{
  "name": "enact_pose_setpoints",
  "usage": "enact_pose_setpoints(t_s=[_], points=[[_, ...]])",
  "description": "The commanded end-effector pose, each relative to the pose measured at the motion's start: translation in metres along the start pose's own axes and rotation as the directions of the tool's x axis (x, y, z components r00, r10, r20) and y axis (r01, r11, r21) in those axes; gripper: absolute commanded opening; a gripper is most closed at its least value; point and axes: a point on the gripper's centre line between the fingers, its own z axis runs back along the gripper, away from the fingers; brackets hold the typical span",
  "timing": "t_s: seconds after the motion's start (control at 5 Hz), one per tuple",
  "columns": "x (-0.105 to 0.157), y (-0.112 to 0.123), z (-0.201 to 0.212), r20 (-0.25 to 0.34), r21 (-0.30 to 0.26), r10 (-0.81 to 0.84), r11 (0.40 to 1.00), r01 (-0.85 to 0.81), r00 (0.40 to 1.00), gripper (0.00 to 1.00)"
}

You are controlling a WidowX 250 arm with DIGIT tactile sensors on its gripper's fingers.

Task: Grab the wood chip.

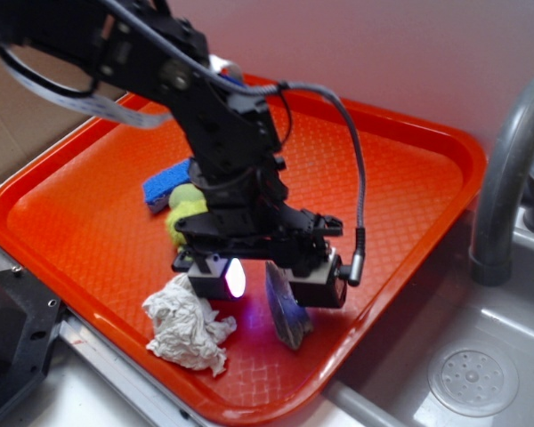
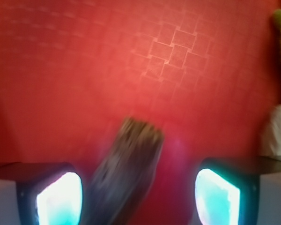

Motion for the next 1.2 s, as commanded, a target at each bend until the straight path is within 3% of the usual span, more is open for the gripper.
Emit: enact_pose_setpoints(t_s=[0.0, 0.4, 0.6, 0.8, 1.0], points=[[0.001, 0.000, -0.007, -0.001, 0.008, -0.021, 1.000, 0.021, 1.000, 0.00], [-0.001, -0.001, -0.008, 0.009, 0.030, -0.025, 0.999, 0.025, 1.000, 0.00], [-0.005, 0.000, 0.013, 0.083, 0.028, -0.190, 0.982, 0.188, 0.978, 0.00], [-0.002, 0.014, 0.063, 0.224, 0.035, -0.402, 0.913, 0.405, 0.888, 0.00], [0.018, 0.043, 0.117, 0.290, -0.011, -0.524, 0.835, 0.551, 0.801, 0.00]])
